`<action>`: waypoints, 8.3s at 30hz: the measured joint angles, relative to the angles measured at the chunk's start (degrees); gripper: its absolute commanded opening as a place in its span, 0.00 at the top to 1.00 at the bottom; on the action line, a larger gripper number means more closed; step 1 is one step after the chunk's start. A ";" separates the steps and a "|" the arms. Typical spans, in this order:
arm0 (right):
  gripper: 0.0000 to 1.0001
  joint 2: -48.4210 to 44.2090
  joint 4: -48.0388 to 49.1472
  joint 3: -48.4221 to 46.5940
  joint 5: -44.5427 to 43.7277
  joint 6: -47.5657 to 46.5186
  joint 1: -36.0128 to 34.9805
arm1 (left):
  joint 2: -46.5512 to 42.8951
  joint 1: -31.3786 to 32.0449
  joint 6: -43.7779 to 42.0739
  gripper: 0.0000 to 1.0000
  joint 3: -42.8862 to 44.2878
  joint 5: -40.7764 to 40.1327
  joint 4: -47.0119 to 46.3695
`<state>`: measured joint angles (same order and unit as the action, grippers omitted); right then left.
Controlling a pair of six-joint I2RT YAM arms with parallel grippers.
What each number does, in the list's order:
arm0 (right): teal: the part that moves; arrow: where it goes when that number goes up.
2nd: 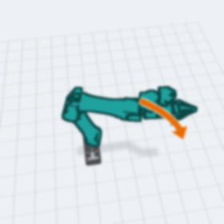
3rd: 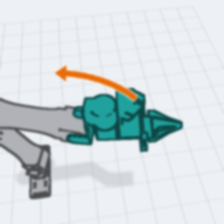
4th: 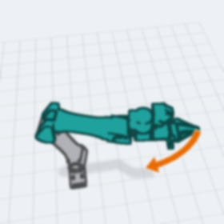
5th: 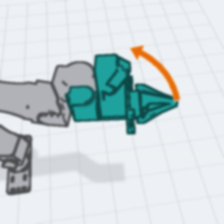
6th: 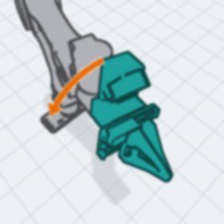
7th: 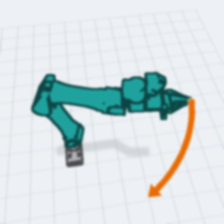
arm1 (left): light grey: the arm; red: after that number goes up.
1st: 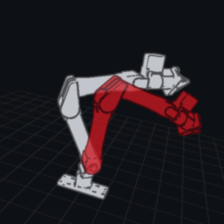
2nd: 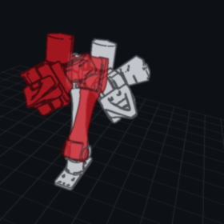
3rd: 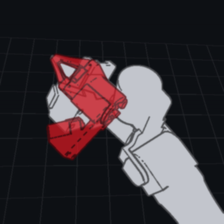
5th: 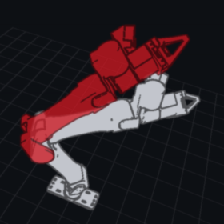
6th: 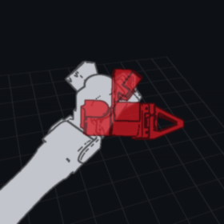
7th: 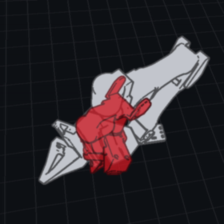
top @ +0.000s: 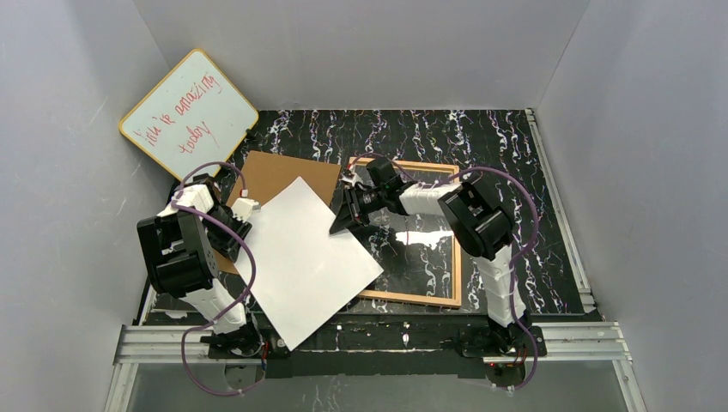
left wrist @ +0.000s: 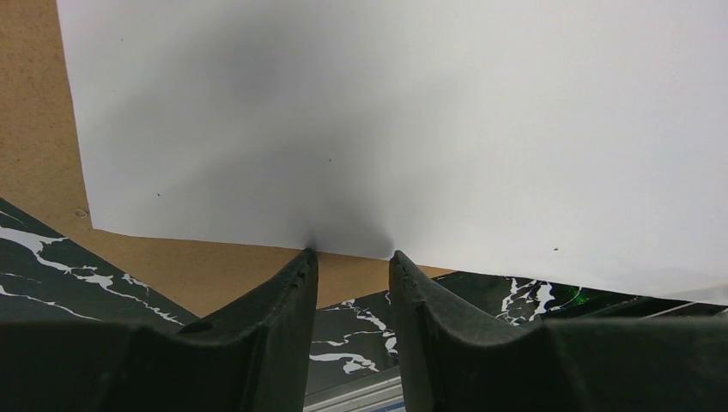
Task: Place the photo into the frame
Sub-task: Place the photo in the photo frame, then move the photo frame item to the center of the board, then pick up the photo frame item at the center of the board.
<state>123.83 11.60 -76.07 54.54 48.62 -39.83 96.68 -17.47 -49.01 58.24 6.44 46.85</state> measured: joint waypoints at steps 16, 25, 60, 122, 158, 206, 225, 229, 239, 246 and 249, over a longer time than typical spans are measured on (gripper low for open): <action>0.99 -19.34 -6.27 13.33 -13.25 -0.96 5.75 | 1.46 -1.16 2.01 0.02 12.66 5.70 6.03; 0.99 -43.56 -14.10 29.51 -21.92 -3.26 16.76 | -0.72 -1.20 7.78 0.02 15.72 9.77 3.93; 0.99 -53.42 -28.65 33.48 -30.36 -14.86 28.20 | -0.33 -1.20 9.20 0.02 13.38 9.40 3.72; 0.01 -26.40 -36.94 -3.93 -59.32 -2.29 -9.42 | 8.52 -6.51 16.76 0.53 21.81 -2.82 -11.04; 0.03 3.91 -37.99 -25.44 -64.22 6.97 -16.87 | 4.90 -0.70 15.32 0.59 5.42 -2.82 -22.49; 0.18 -30.51 -12.90 17.40 -59.32 24.57 -9.55 | 8.13 19.56 12.66 0.67 8.66 -11.10 -10.60; 0.15 -30.36 -22.08 16.81 -59.93 20.98 -8.11 | 7.80 20.39 14.53 0.68 8.13 -11.13 -10.29; 0.20 -29.68 -21.99 16.72 -59.28 19.15 -7.61 | 7.93 20.41 14.53 0.68 8.15 -11.15 -10.14; 0.33 -25.14 -19.45 16.72 -54.36 15.98 -7.10 | 7.96 20.55 14.53 0.70 8.15 -11.21 -10.05; 0.36 -25.03 -17.73 16.72 -52.63 15.56 -7.08 | 8.00 20.59 14.53 0.70 8.26 -11.28 -9.99; 0.37 -24.83 -17.75 16.72 -52.41 15.58 -7.04 | 8.04 20.61 14.53 0.71 8.26 -11.28 -9.92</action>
<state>99.00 -6.15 -59.35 2.13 64.20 -46.87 104.73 3.14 -34.48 66.50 -4.84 36.93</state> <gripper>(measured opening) 0.640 0.297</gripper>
